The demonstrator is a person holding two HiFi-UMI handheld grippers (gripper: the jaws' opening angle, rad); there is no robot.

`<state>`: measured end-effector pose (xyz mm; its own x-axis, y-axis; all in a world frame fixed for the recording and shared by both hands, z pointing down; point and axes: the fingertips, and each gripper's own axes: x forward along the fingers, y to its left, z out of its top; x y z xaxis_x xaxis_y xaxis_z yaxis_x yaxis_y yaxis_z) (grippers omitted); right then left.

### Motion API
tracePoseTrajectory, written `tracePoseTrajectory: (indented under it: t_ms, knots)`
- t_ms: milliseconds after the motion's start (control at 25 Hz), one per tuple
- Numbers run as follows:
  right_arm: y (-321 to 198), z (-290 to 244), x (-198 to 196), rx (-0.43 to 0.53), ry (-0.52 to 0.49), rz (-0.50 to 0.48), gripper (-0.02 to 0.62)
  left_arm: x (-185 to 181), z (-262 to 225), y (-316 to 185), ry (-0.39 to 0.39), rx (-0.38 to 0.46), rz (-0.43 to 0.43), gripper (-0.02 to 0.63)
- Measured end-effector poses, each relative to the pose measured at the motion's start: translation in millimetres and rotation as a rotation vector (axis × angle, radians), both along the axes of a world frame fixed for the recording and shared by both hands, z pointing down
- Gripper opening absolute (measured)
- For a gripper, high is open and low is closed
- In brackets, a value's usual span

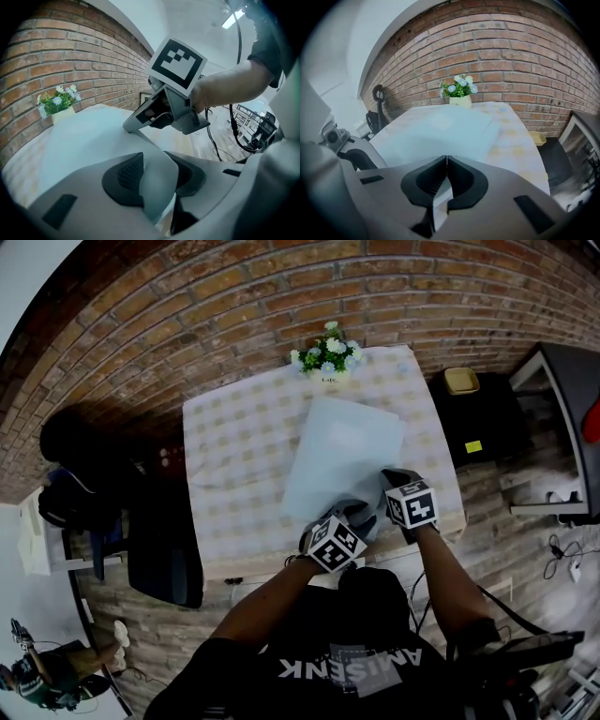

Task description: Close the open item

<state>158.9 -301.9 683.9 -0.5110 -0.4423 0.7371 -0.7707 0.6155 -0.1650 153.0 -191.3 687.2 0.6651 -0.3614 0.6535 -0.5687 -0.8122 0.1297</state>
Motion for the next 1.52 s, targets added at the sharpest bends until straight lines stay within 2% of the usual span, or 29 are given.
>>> tracePoseTrajectory:
  t_ms: [320, 480, 640, 840, 1040, 1080, 1160, 1240, 1320, 1520]
  knots:
    - [-2.5, 7.5, 3.0, -0.089, 0.003, 0.043, 0.040, 3.3, 2.2, 1.9, -0.019, 0.007, 0.016, 0.156]
    - [-3.7, 8.7, 4.1, -0.111, -0.004, 0.049, 0.040, 9.3, 0.9, 14.1, -0.010, 0.017, 0.104, 0.230]
    - [-4.1, 8.6, 3.5, -0.096, 0.009, 0.045, 0.040, 9.5, -2.2, 23.0, 0.012, 0.019, 0.179, 0.232]
    - [-3.6, 9.7, 4.0, -0.099, -0.022, 0.053, 0.040, 6.5, -6.3, 23.1, 0.057, 0.011, 0.161, 0.235]
    - [-2.8, 9.4, 3.3, -0.092, -0.003, 0.036, 0.040, 1.4, -30.7, 18.2, 0.140, 0.035, 0.112, 0.245]
    - [-3.0, 9.3, 3.9, -0.090, -0.004, 0.039, 0.040, -3.4, -34.7, 13.8, 0.157, 0.038, 0.076, 0.245]
    - [-3.1, 9.1, 4.9, -0.089, -0.017, 0.049, 0.040, -24.1, -31.0, 1.7, 0.171, 0.018, -0.052, 0.241]
    - [-2.5, 9.0, 4.9, -0.085, -0.023, 0.057, 0.040, -51.7, -22.5, -9.7, 0.137, 0.001, -0.175, 0.241]
    - [-2.2, 9.1, 5.2, -0.079, -0.019, 0.059, 0.040, -74.6, -14.0, -17.1, 0.085, 0.006, -0.235, 0.241]
    - [-2.5, 8.8, 5.2, -0.083, -0.024, 0.069, 0.040, -100.3, -5.3, -23.3, 0.021, 0.035, -0.256, 0.210]
